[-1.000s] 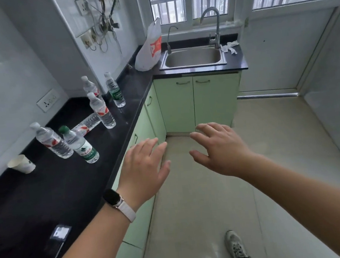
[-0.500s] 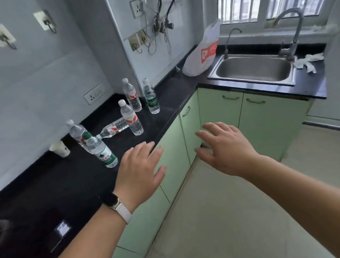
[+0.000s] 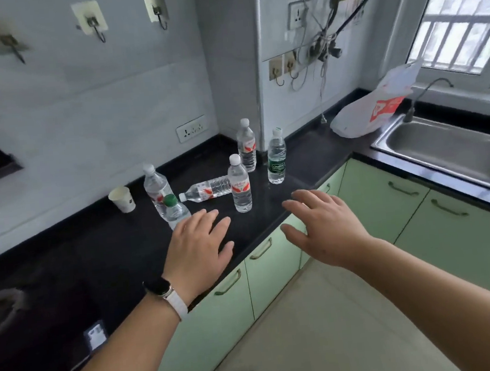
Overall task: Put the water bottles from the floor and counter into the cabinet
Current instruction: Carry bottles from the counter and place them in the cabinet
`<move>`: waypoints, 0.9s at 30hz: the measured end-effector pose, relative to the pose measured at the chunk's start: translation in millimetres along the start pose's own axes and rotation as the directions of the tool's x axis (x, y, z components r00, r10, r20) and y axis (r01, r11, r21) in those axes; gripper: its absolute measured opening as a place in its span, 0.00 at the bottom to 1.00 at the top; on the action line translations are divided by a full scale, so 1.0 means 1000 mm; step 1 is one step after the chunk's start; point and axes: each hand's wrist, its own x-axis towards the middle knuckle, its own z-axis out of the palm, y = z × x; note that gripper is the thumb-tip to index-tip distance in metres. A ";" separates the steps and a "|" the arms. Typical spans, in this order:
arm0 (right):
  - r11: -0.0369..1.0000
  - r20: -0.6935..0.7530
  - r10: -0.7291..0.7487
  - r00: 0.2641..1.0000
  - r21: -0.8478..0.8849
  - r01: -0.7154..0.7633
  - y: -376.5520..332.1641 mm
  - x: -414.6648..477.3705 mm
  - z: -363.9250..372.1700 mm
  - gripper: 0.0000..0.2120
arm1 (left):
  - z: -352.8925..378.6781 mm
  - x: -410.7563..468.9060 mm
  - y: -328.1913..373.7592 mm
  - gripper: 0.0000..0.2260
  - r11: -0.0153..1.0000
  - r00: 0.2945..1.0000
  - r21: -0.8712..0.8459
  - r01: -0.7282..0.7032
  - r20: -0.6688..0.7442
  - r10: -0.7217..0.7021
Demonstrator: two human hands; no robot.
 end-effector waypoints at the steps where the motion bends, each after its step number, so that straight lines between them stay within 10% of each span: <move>1: 1.000 -0.005 -0.006 1.000 0.002 0.006 -0.002 0.015 0.001 0.27 | 0.004 0.008 -0.012 0.23 1.000 1.000 -0.003 0.009 -0.007 -0.009; 17: 0.983 0.055 0.084 0.995 0.158 -0.092 -0.027 0.188 0.066 0.30 | 0.070 0.063 -0.152 0.24 0.945 0.965 -0.204 0.258 0.015 -0.260; 27: 0.810 0.141 0.297 0.945 0.486 -0.327 -0.011 0.224 0.136 0.31 | 0.110 0.045 -0.144 0.23 0.445 0.760 -0.643 0.623 0.365 -0.538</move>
